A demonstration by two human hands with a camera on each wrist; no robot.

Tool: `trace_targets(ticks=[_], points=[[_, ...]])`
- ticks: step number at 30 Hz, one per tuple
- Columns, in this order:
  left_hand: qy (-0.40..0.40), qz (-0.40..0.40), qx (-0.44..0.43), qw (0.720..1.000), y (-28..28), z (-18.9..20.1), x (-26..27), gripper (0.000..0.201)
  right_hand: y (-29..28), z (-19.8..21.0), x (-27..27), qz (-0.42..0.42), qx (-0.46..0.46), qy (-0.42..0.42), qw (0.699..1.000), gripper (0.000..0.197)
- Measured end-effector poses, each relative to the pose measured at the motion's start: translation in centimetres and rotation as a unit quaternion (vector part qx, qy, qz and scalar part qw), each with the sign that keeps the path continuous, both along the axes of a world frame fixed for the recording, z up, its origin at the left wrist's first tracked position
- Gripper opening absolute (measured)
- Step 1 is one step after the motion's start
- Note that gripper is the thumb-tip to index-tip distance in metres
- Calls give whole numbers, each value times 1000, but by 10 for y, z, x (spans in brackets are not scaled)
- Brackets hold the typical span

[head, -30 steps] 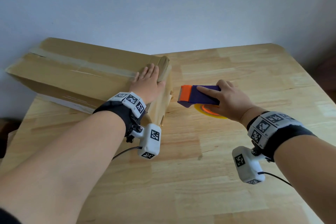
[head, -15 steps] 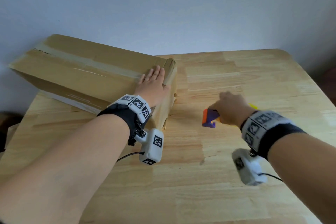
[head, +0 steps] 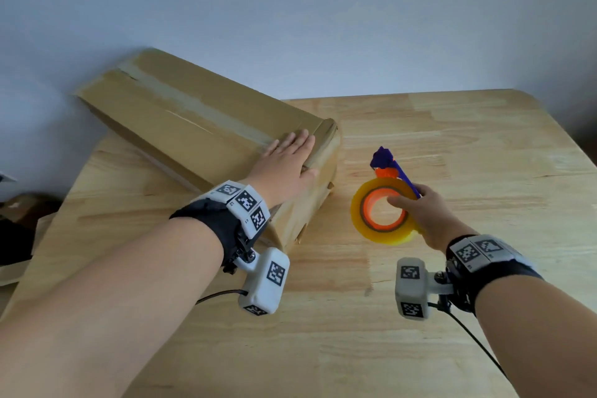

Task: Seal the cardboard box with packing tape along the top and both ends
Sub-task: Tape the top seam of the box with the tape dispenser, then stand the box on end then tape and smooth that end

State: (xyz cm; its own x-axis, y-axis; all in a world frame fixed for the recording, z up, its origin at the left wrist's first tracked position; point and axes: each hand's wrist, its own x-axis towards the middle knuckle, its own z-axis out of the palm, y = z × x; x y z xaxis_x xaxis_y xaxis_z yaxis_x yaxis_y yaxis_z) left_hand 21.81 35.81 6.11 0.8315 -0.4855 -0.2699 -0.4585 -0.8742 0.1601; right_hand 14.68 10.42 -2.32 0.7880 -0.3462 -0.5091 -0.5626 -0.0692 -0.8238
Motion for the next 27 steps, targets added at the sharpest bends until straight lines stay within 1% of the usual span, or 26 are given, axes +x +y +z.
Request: trace_targets(ticks=[2,4,6,8,9,11,12,14,15,16,17,18,19,21,22,24,25,26,27], points=[[-8,-13,-4,1000,1,-1,-3,62,-4,-17,-7,-17,-25,21,999,49],[-11,-11,-9,1000,1,-1,-3,62,-5,-32,-15,-15,-62,27,998,46],[-15,-11,-8,1000,1,-2,-3,62,-5,-44,-23,30,-135,41,990,41],[-21,-10,-6,1000,1,-2,-4,62,-8,-57,-29,91,-223,78,967,36],[-25,-7,-5,1000,0,-2,-4,62,-10,-60,-31,114,-254,92,956,35],[-43,5,0,999,-6,0,-5,62,-9,-56,-31,136,-266,107,948,38],[-54,14,5,998,-11,1,-7,63,-7,-49,-30,149,-279,116,942,43],[-68,35,23,997,-22,-1,-11,67,-1,-32,-24,179,-357,122,909,63],[-75,44,40,995,-27,-3,-14,69,5,-20,-19,178,-393,96,897,73],[-83,51,57,994,-31,-4,-17,71,13,-6,-13,175,-409,40,894,78],[-87,56,68,992,-35,-5,-19,73,21,9,-6,179,-407,-31,895,81],[-87,59,73,992,-38,-6,-20,75,29,22,2,201,-404,-101,887,85],[-84,61,73,992,-39,-6,-20,77,38,34,10,238,-408,-151,868,90],[-87,67,73,991,-39,-6,-21,72,55,54,24,327,-429,-205,817,99],[-91,65,71,991,-38,-6,-21,68,62,61,31,368,-443,-214,789,102],[-83,51,50,994,-32,-5,-19,62,71,67,40,436,-478,-204,735,102],[-72,39,36,996,-28,-2,-19,59,75,67,43,458,-492,-195,714,101],[-60,25,22,998,-22,1,-19,57,78,65,45,468,-500,-188,704,100],[-47,7,8,999,-17,4,-21,55,80,64,46,466,-504,-185,703,97]])
